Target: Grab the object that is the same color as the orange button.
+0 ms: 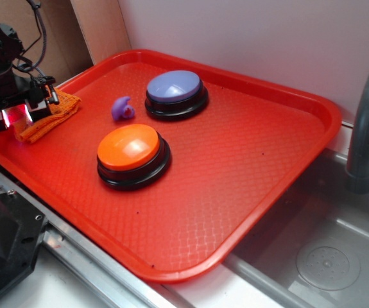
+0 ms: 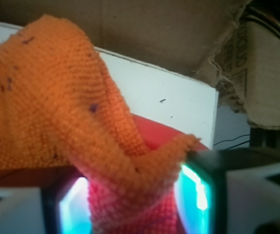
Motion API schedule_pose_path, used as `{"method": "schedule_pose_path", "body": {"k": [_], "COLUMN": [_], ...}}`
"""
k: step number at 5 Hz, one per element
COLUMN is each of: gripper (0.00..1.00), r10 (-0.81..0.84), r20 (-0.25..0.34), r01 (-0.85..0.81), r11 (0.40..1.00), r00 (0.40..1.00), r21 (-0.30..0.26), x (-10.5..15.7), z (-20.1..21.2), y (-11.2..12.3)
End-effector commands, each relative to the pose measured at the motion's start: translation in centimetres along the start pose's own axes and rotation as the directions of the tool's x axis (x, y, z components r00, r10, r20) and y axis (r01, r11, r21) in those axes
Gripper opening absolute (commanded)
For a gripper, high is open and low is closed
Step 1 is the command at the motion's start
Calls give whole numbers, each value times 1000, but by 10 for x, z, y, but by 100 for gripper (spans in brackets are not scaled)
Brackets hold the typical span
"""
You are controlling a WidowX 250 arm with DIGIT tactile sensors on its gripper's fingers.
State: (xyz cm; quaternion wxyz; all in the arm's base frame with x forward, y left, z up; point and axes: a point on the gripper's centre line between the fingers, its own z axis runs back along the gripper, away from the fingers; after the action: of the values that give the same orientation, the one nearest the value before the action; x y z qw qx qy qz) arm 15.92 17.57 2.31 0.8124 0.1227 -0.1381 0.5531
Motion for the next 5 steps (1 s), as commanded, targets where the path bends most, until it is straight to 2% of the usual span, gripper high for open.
{"method": "schedule_pose_path", "body": {"k": [1, 2, 3, 4, 5], "gripper": [0, 0, 0, 0, 0], "r10": [-66, -204, -361, -554, -732], "r20": [-3, 28, 53, 35, -10], "r01": [66, 205, 364, 552, 690], "r11": [997, 977, 929, 818, 647], "r00": [998, 979, 931, 832, 681], "r21": [-37, -65, -67, -165, -326], "x": [5, 11, 12, 3, -14], "z": [14, 34, 72, 118, 173], "y": [10, 1, -12, -30, -51]}}
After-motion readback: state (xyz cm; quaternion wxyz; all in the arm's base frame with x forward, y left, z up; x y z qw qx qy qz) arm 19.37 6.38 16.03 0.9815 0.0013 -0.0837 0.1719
